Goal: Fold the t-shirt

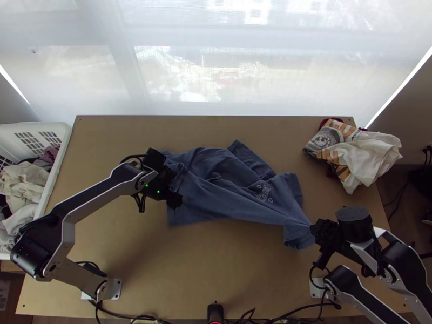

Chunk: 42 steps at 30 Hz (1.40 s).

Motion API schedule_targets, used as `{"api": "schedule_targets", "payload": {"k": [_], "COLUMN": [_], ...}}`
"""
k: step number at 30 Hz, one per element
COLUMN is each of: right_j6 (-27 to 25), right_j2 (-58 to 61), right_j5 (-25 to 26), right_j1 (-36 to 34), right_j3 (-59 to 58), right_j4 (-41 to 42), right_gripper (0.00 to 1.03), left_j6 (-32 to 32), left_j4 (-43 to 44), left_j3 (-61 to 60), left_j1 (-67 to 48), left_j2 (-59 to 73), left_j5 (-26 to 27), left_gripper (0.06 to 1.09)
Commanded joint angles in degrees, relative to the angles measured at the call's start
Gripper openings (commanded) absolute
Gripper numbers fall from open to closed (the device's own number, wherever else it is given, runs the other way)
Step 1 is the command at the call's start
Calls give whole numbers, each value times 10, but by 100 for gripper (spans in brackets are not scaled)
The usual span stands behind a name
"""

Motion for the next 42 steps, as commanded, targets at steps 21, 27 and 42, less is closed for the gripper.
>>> {"api": "schedule_targets", "payload": {"k": [21,27,42], "right_j6": [12,0,-56], "right_j2": [21,74,224], "right_j5": [5,17,17], "right_j1": [1,-14,-67], "right_j3": [18,87,312], "right_j4": [36,77,188], "right_gripper": [3,3,3], "left_j6": [30,50,81], "left_j4": [69,-25,-187], "left_j3": [-73,8,339], "left_j1": [-15,65,257], "left_j2": [-58,-149,-159], "left_j5": [-26,0,68], "left_gripper": [9,9,9]}}
